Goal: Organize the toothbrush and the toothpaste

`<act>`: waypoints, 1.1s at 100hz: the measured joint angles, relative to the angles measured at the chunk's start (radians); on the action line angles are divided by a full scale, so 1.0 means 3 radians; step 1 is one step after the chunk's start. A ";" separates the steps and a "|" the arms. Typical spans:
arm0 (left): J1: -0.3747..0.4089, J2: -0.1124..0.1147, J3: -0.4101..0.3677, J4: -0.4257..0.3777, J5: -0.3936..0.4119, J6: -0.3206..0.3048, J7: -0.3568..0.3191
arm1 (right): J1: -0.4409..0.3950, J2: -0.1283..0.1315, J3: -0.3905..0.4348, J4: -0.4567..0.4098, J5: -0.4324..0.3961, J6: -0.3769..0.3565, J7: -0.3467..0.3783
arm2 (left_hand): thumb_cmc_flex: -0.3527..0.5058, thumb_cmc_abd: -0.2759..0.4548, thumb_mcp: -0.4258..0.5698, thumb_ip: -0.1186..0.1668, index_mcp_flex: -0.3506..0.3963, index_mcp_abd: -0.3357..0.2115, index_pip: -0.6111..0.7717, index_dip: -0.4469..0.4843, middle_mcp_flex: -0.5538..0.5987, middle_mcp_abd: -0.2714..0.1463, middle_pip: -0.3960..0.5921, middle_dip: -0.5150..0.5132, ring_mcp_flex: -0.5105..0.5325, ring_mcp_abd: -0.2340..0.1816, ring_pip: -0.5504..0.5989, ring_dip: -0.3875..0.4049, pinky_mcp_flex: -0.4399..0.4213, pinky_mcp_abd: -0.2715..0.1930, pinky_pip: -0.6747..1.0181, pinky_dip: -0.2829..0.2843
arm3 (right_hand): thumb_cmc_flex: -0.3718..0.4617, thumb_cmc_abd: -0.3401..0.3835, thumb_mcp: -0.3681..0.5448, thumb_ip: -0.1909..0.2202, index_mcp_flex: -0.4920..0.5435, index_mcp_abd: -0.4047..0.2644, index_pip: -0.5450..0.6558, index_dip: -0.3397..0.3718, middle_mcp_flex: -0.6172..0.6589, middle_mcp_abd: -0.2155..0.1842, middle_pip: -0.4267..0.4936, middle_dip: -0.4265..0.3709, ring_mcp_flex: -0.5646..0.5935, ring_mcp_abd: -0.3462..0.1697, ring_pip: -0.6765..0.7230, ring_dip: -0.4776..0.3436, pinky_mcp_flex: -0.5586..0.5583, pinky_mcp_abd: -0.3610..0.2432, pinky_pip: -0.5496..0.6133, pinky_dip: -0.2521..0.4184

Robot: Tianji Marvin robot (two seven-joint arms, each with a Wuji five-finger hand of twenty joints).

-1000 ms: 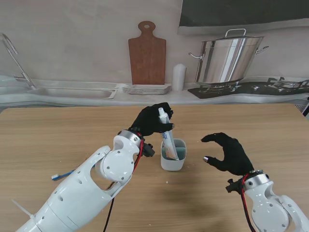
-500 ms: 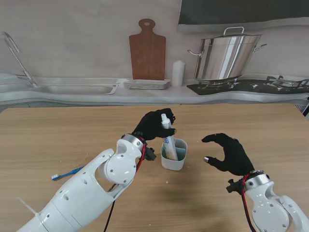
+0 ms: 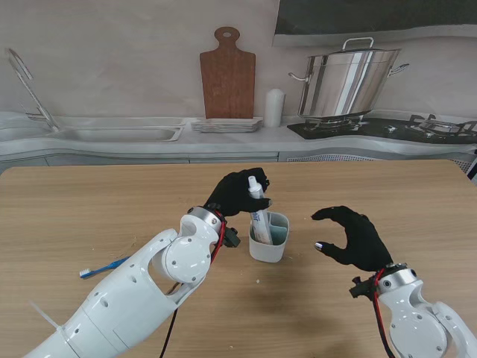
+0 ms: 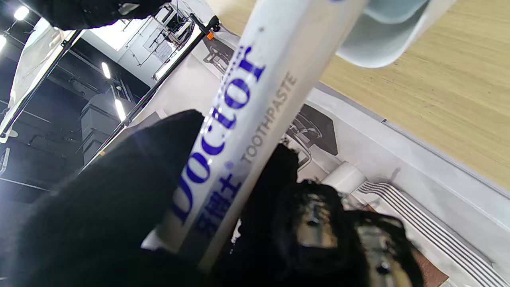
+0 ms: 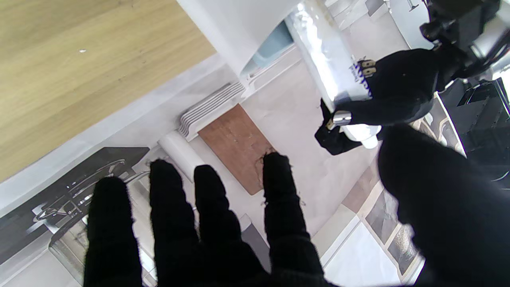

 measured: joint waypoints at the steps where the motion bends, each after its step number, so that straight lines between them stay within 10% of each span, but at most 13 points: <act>1: -0.0002 -0.0001 0.0002 0.0005 0.0000 -0.0001 0.0000 | 0.0000 0.0000 0.0000 0.0000 0.0000 0.0000 0.0000 | 0.0001 0.0000 -0.0001 -0.0010 -0.0001 0.0000 -0.0002 0.0000 0.0000 0.0000 0.0000 -0.0002 0.0000 0.0000 0.0000 0.0000 0.0000 0.0000 0.0000 0.0000 | 0.0000 0.0000 0.0000 0.0000 0.0000 0.0000 0.0000 0.0000 0.0000 0.0000 0.0000 0.0000 0.0000 0.0000 0.0000 0.0000 0.0000 0.0000 0.0000 0.0000; 110: -0.0071 0.0014 0.0088 0.0254 -0.0021 -0.0201 -0.0152 | -0.0002 0.0005 0.0005 0.0008 0.0011 -0.0004 0.0027 | -0.0088 0.0411 -0.0448 -0.0250 -0.0427 -0.0071 -0.0954 -0.0997 -0.0002 -0.0024 0.0004 -0.0137 0.0000 0.0018 -0.0082 0.0012 0.0000 0.0001 0.0001 -0.0098 | 0.0000 0.0000 0.0000 0.0000 0.0000 -0.0002 0.0000 0.0000 0.0002 0.0000 0.0000 0.0000 0.0000 0.0000 0.0000 0.0000 0.0008 0.0000 0.0002 0.0000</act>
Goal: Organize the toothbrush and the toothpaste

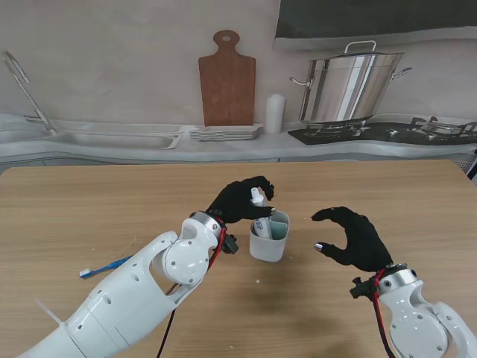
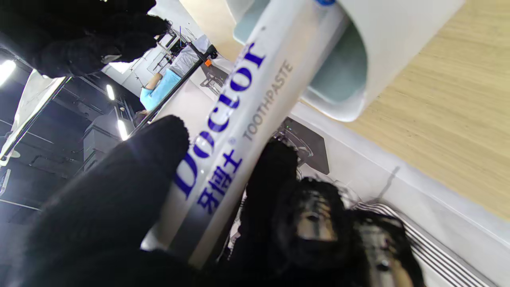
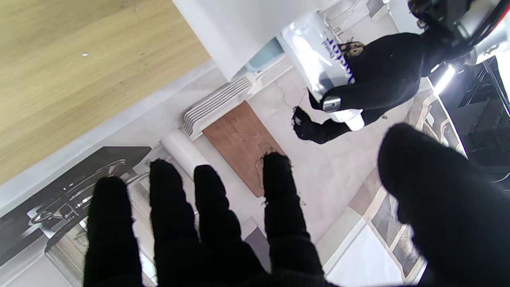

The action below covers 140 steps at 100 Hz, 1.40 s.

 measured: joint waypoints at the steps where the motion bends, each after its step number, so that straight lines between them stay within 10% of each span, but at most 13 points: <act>1: 0.0001 0.0000 0.0000 0.0002 0.0000 -0.0003 -0.0001 | 0.0000 0.0000 0.0000 0.0000 0.0000 0.0000 0.0000 | -0.0016 0.0019 -0.0002 0.0000 -0.0023 0.0004 0.0012 -0.0001 0.0000 -0.0001 0.0000 0.0000 0.0000 0.0000 0.0000 0.0000 0.0000 0.0000 0.0000 -0.0001 | 0.0000 0.0000 0.0000 0.0000 0.0000 0.0000 0.0000 0.0000 0.0000 0.0000 0.0000 0.0000 0.0000 0.0000 0.0000 0.0000 0.0000 0.0000 0.0000 0.0000; 140: 0.0009 0.0102 -0.0057 -0.0062 0.0196 0.0055 -0.0223 | -0.0004 0.0002 -0.0015 0.0009 0.0027 0.0001 0.0017 | -0.0426 0.0593 -0.1213 0.0010 -0.0360 0.0039 -0.0351 -0.0083 0.0004 -0.0103 0.0011 -0.0003 -0.0001 0.0001 -0.0048 0.0083 0.0000 0.0000 0.0001 -0.0010 | 0.0000 0.0008 0.0000 0.0000 0.0000 -0.0001 0.0000 0.0008 0.0001 0.0000 0.0000 0.0000 0.0000 0.0000 0.0000 0.0000 0.0000 0.0001 0.0000 0.0000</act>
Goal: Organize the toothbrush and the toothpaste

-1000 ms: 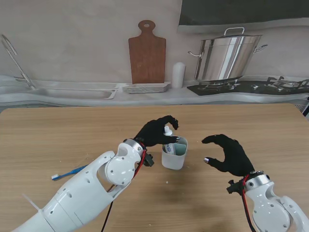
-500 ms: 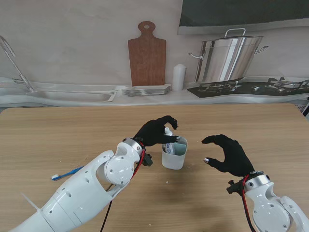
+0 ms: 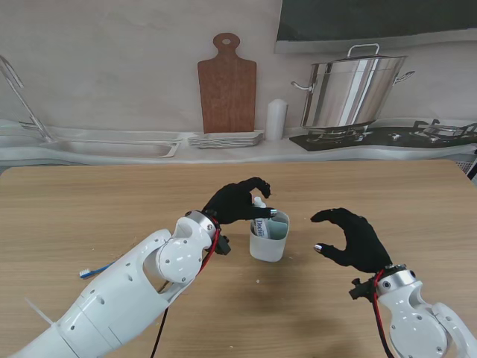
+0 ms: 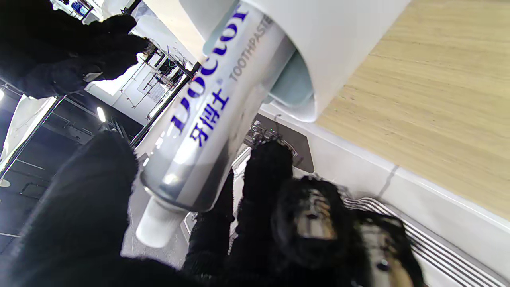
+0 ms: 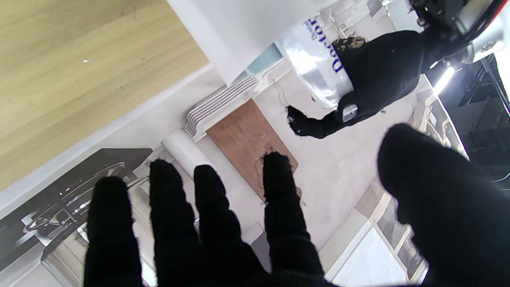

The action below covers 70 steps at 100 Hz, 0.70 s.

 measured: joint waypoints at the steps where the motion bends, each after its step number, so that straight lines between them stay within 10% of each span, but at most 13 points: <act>1: 0.0001 0.0001 -0.0001 -0.0002 0.0002 0.0001 -0.0001 | 0.0000 0.0000 0.0000 0.0000 0.0000 0.0000 0.0000 | 0.0000 -0.0001 -0.0003 0.0000 0.0000 0.0000 0.0000 0.0000 0.0000 0.0000 0.0000 0.0000 0.0000 0.0000 0.0000 0.0000 0.0000 0.0000 0.0000 0.0000 | 0.0000 0.0000 0.0000 0.0000 0.0000 0.0000 0.0000 0.0000 0.0000 0.0000 0.0000 0.0000 0.0000 0.0000 0.0000 0.0000 0.0000 0.0000 0.0000 0.0000; 70: 0.0181 0.0087 -0.0279 -0.0318 0.0291 0.0140 -0.0062 | -0.0001 0.0001 -0.0002 0.0002 0.0006 -0.0001 0.0006 | -0.0002 0.0145 -0.0293 0.0036 -0.0085 0.0077 -0.0121 -0.0067 0.0000 0.0002 0.0000 0.0000 -0.0001 0.0013 -0.0039 0.0001 0.0000 0.0006 0.0000 -0.0006 | 0.0000 0.0002 0.0000 0.0000 0.0000 0.0000 0.0000 0.0000 0.0001 0.0000 0.0000 0.0000 0.0032 0.0000 0.0000 0.0000 0.0000 0.0006 0.0000 0.0000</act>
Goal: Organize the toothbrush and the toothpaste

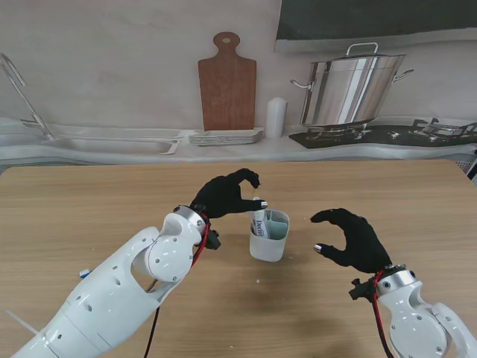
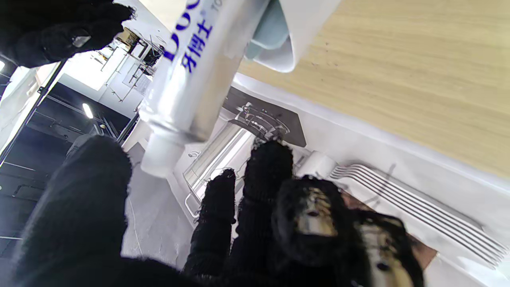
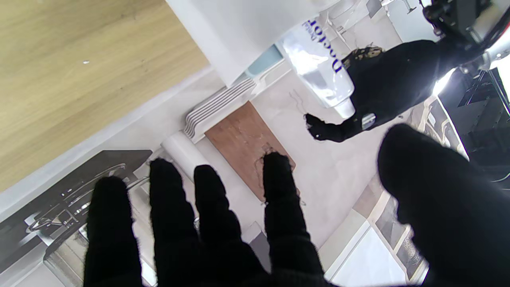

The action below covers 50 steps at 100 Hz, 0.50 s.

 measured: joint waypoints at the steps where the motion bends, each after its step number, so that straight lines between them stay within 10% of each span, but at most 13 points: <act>1: 0.0009 0.0002 -0.0011 -0.0012 0.0011 0.0006 -0.0004 | 0.0000 0.0000 0.0000 0.0000 0.0000 0.0000 0.0001 | 0.0000 0.0004 0.0000 0.0001 0.0000 0.0000 -0.0001 0.0000 0.0000 0.0000 0.0000 0.0000 0.0000 0.0000 -0.0002 0.0000 0.0000 0.0000 0.0000 0.0000 | 0.0000 0.0000 0.0000 0.0000 0.0000 0.0000 0.0000 0.0000 0.0000 0.0000 0.0000 0.0000 0.0000 0.0000 0.0000 0.0000 0.0000 0.0000 0.0000 0.0000; 50: 0.0666 0.0230 -0.0893 -0.0685 0.0706 0.0107 -0.0559 | 0.0002 0.0005 0.0010 0.0001 -0.0002 0.0007 0.0046 | -0.0002 0.0106 -0.0129 0.0133 -0.0086 0.0003 -0.0139 -0.0035 -0.0456 0.0246 -0.0844 -0.0608 -0.0024 0.0014 -0.0378 0.0142 0.0000 0.0001 0.0001 -0.0148 | 0.0000 0.0000 0.0000 0.0000 0.0000 0.0000 0.0000 0.0000 0.0000 0.0000 0.0000 0.0000 0.0001 0.0000 0.0000 0.0000 0.0006 0.0002 0.0000 0.0000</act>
